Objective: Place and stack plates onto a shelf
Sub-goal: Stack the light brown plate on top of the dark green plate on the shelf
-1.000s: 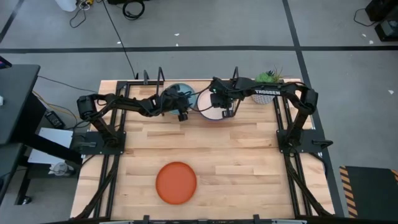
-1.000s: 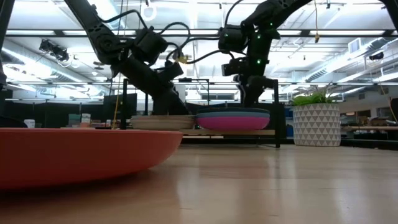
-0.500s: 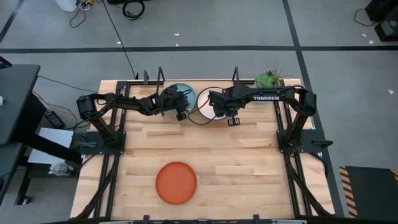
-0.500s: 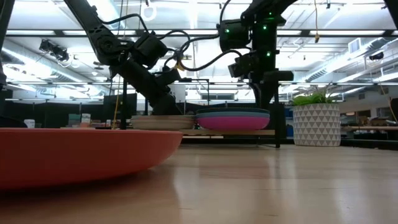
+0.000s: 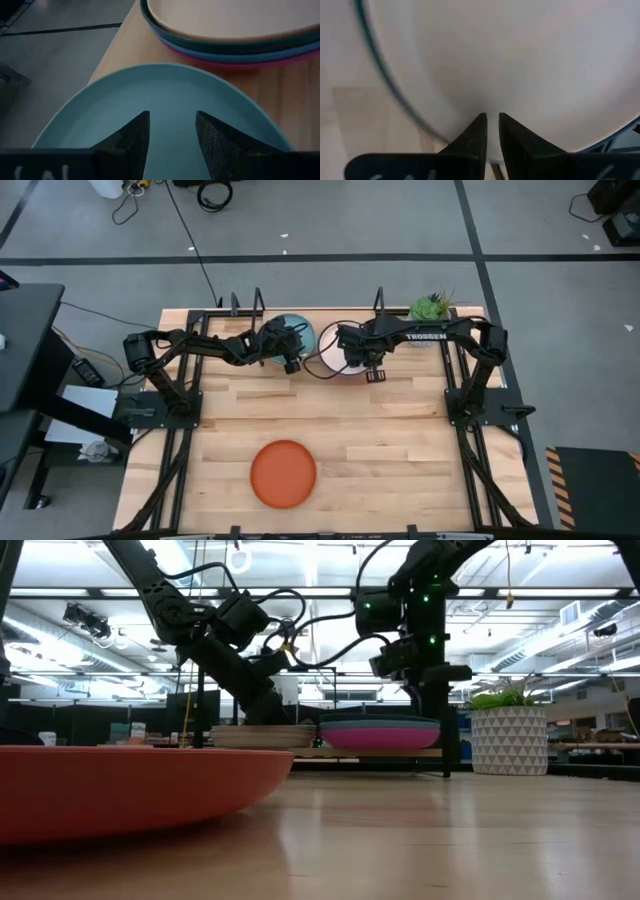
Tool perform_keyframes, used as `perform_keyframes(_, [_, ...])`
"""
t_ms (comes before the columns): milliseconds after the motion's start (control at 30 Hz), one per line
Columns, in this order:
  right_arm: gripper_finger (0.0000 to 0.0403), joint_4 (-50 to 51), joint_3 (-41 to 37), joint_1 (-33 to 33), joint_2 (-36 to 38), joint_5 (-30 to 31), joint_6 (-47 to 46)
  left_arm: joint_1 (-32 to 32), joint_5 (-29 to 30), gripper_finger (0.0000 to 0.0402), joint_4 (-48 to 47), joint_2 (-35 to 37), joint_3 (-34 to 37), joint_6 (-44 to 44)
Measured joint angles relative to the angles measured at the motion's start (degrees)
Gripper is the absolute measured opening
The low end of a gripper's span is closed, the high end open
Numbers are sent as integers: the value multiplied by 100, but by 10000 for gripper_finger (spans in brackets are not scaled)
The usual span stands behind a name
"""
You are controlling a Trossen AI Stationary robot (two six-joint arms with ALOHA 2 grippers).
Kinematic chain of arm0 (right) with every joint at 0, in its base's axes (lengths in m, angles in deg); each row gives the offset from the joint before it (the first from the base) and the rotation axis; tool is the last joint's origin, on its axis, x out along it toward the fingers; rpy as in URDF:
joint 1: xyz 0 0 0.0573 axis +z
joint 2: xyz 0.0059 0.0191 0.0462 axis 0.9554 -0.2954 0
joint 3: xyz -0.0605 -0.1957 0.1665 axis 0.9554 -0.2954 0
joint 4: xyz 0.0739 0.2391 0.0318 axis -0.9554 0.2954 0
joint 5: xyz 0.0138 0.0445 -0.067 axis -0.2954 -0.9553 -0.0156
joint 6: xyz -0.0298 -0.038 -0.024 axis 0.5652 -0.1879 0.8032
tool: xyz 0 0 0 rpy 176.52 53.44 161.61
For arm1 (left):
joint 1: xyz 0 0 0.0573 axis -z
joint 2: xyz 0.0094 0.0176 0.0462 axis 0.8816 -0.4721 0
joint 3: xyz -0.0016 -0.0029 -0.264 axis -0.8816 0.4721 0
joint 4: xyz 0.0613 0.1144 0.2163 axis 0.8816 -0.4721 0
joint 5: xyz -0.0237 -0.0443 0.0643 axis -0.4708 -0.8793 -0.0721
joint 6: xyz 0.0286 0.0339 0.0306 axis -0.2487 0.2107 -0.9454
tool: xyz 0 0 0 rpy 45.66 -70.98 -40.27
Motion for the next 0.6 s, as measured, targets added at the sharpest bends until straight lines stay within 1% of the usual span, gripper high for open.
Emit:
perform_keyframes(133, [54,-289,-44,-55,0,-11,3,2,-110,169,4,0,-2,0])
perform_keyframes(433, [54,-1501,-439,-78,44,-53,215,2,-390,169,93,0,-4,-13])
perform_keyframes(600, [54,-1839,-550,-117,42,-55,273,0,-624,169,178,0,-4,-116])
